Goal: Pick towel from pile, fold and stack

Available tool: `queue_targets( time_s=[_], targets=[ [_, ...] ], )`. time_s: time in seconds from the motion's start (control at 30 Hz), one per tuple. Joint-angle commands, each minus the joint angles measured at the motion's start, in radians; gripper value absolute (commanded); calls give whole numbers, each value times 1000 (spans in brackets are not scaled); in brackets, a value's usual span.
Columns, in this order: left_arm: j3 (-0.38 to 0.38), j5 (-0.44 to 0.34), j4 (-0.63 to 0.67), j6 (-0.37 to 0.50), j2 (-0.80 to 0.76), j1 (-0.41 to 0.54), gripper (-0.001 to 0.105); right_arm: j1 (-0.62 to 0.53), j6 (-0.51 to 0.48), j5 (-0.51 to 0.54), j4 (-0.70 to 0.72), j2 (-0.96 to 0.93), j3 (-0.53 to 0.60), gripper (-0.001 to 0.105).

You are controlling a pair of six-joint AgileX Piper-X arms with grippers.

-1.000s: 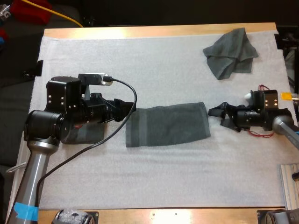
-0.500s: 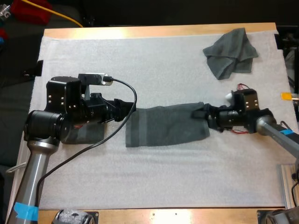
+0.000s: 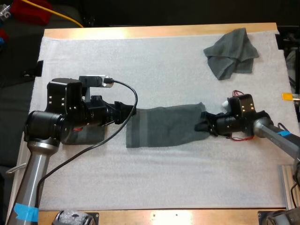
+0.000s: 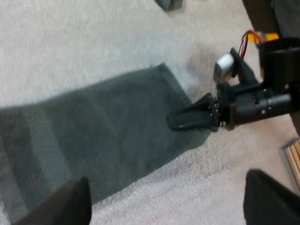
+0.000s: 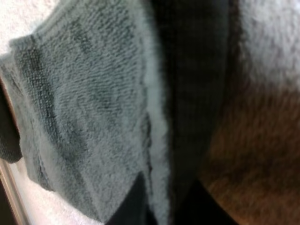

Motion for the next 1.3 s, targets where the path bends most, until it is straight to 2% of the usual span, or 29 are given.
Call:
queue_targets(
  time_s=[0.0,0.33,0.57,0.73,0.9,1.1,1.27],
  targets=[
    [-4,14,15,-1,-4,0,66,3,-16,20,17,-29,0,1],
    [-2,-65,146,27,-4,0,66,3,-114,330,222,-208,0,1],
    [43,-69,170,48,-4,0,66,3,-190,548,390,-306,-12,1],
    [111,-69,170,63,-4,0,66,3,-273,679,531,-342,-72,1],
    [123,-58,159,67,-4,0,66,3,-321,804,636,-343,-150,1],
    [123,72,92,63,-4,0,66,16,-327,803,667,-343,-219,1],
    [123,84,50,55,-4,0,66,84,-280,765,641,-338,-231,1]
  ],
)
